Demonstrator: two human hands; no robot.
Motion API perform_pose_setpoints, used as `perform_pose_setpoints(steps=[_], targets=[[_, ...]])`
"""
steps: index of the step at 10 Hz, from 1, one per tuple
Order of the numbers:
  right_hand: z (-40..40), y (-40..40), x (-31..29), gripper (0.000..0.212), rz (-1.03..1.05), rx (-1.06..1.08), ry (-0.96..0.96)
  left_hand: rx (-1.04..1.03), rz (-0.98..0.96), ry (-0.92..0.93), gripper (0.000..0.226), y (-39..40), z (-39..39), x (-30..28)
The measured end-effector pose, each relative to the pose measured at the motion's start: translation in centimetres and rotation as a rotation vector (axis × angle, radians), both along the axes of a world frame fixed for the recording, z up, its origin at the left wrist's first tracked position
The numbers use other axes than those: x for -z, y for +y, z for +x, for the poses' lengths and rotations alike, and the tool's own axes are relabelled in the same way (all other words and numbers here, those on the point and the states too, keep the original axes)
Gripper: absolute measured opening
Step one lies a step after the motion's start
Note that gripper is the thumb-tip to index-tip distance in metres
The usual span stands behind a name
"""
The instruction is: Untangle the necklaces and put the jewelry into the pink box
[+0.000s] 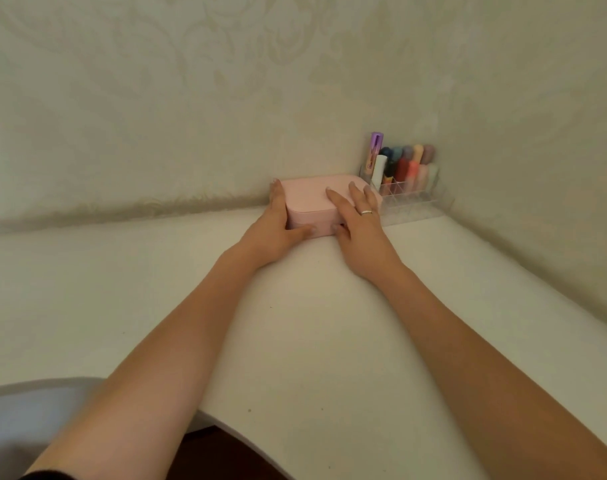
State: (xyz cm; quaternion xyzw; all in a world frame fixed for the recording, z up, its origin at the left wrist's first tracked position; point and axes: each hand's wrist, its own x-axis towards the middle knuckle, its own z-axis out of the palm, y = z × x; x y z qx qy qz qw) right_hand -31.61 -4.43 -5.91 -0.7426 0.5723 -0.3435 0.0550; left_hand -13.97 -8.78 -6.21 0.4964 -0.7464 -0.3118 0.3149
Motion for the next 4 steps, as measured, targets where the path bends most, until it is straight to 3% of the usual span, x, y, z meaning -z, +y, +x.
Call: perform_pose_setpoints(steps=[1, 2, 3, 4], targets=[[-0.1, 0.2, -0.2, 0.055, -0.026, 0.034, -0.002, -0.004, 0.006, 0.029, 0.115, 0.1, -0.1, -0.1], [-0.4, 1.1, -1.0, 0.052, -0.040, 0.209, 0.107, 0.039, 0.040, 0.124, 0.110, 1.0, 0.3, -1.1], [-0.9, 1.1, -2.1, 0.043, -0.083, 0.206, 0.015, -0.037, -0.089, 0.314, 0.092, 1.9, 1.0, -4.4], [-2.3, 0.5, -6.5, 0.025, -0.225, 0.036, -0.427, 0.076, -0.257, 0.644, 0.097, 2.8, 3.6, -9.4]])
